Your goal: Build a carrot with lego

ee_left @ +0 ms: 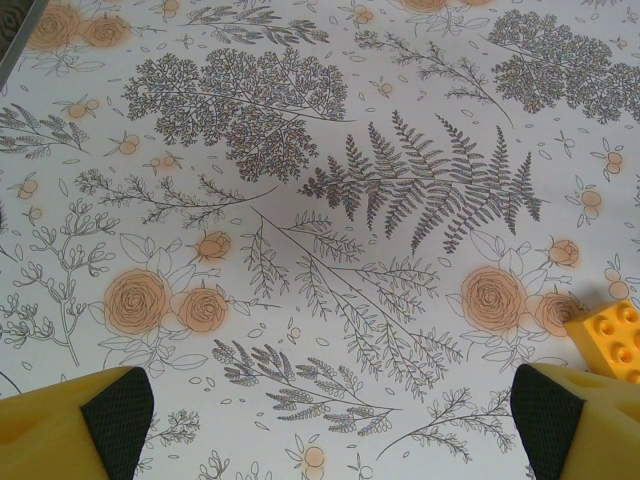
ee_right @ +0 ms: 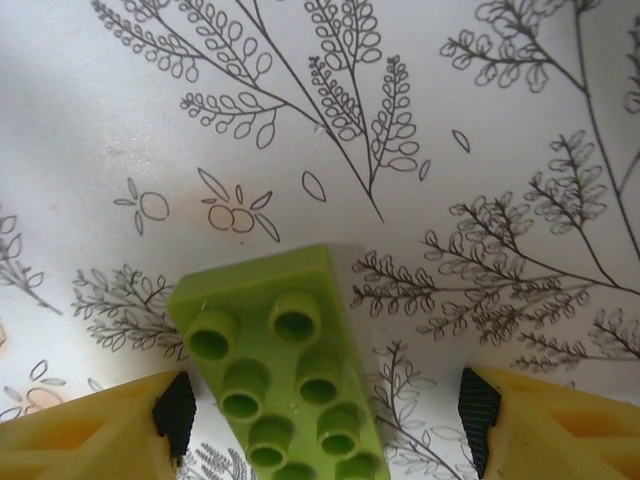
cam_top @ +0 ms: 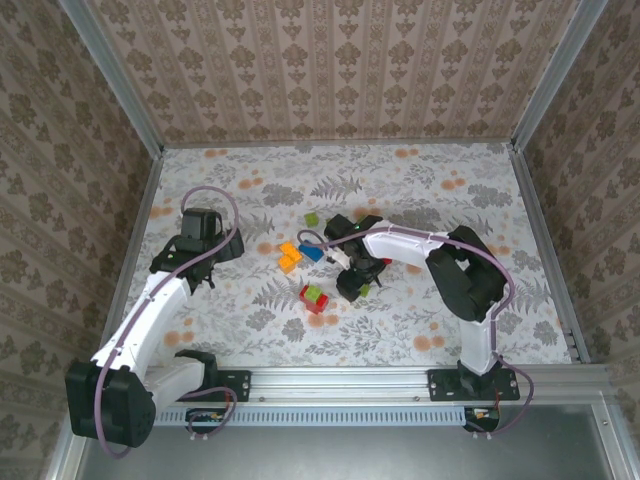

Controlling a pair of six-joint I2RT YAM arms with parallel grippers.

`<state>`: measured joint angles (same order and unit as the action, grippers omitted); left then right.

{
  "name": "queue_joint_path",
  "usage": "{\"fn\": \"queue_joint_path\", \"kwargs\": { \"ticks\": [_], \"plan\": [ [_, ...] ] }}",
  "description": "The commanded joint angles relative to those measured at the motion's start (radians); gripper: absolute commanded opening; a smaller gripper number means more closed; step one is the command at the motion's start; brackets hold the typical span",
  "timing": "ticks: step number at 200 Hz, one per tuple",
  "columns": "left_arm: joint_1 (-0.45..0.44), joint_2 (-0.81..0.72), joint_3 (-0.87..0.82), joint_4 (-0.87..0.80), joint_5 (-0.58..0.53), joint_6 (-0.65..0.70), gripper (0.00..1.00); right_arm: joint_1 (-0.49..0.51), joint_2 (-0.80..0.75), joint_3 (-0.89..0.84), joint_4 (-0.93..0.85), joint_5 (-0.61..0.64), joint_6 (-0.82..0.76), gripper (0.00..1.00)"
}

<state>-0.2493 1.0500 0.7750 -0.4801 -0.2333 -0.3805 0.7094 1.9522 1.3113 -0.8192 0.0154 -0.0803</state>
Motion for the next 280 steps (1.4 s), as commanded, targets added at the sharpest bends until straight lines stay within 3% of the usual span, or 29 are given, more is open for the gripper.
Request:
{"fn": "queue_joint_path", "kwargs": {
  "ticks": [1, 57, 86, 145, 181, 280],
  "plan": [
    [-0.007, -0.015, 0.018, -0.009, -0.01, 0.02, 0.95, -0.005, 0.019, 0.031, -0.012, -0.022, -0.018, 0.71],
    [-0.007, -0.006, 0.021, -0.01, -0.012, 0.021, 0.95, 0.0, 0.028, 0.031, -0.017, -0.034, -0.01, 0.47],
    [-0.007, -0.007, 0.019, -0.011, -0.01, 0.021, 0.95, 0.004, 0.021, 0.035, -0.025, -0.047, 0.006, 0.4],
    [-0.008, -0.003, 0.021, -0.009, -0.011, 0.02, 0.95, 0.022, -0.102, 0.073, -0.103, -0.05, 0.097, 0.37],
    [-0.009, -0.002, 0.023, -0.011, -0.012, 0.021, 0.95, 0.086, -0.173, 0.134, -0.192, -0.042, 0.115, 0.37],
    [-0.01, -0.002, 0.023, -0.013, -0.01, 0.023, 0.95, 0.231, -0.115, 0.357, -0.332, -0.051, 0.125, 0.37]
  ]
}}
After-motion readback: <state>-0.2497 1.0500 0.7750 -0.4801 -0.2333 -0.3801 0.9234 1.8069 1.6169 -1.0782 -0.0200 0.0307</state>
